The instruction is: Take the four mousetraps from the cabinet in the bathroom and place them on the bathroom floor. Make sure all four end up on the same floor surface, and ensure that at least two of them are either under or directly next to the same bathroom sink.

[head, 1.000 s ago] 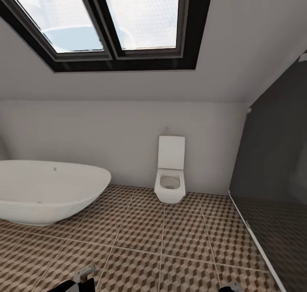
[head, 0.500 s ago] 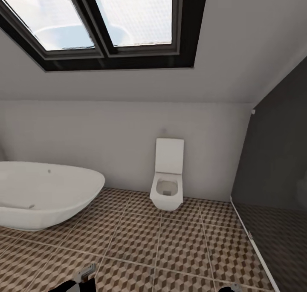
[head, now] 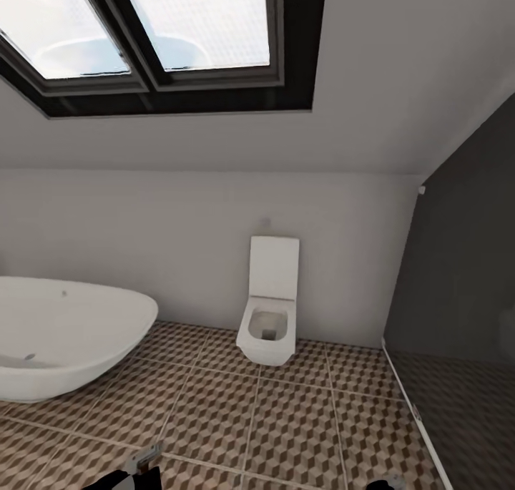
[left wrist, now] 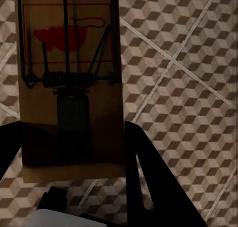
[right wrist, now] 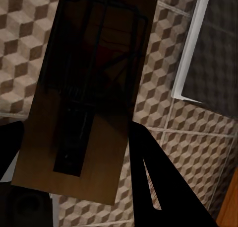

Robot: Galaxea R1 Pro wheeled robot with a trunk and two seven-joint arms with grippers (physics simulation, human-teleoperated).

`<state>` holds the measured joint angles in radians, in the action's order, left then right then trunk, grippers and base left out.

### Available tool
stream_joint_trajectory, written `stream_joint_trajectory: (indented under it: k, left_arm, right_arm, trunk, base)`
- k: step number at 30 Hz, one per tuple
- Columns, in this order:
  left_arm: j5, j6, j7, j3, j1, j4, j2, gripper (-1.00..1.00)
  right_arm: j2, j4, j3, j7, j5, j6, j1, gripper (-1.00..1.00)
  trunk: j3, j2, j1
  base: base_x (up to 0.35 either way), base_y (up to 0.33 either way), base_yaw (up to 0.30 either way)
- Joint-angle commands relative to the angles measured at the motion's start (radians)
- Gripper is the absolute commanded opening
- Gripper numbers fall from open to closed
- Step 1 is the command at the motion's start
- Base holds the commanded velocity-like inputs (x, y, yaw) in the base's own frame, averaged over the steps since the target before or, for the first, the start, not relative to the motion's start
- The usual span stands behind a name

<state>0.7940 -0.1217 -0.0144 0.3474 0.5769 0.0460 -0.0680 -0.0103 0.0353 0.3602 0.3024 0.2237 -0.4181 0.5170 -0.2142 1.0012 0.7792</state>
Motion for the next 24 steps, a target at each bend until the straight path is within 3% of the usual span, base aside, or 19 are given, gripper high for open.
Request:
stream_joint_trajectory:
  k: [1,11,24]
  left_arm:
    - [0.007,-0.003,-0.001,0.008,0.001,0.002,0.0,-1.0]
    - [0.007,-0.003,-0.001,0.008,0.001,0.002,-0.001,-1.0]
    - [0.007,-0.003,-0.001,0.007,0.001,0.003,-0.001,-1.0]
  right_arm:
    - [0.0,0.003,0.008,0.003,0.014,-0.005,0.0,-1.0]
    - [0.001,0.003,0.011,0.003,0.016,-0.004,0.0,-1.0]
    - [0.0,0.003,0.008,-0.068,0.015,-0.002,0.0,-1.0]
  trunk:
    - [-0.001,0.001,0.001]
    - [-0.001,0.001,0.001]
    - [0.0,0.001,0.001]
  base:
    - [0.262,-0.244,0.0]
    - [0.263,-0.154,-0.001]
    - [0.283,0.164,-0.199]
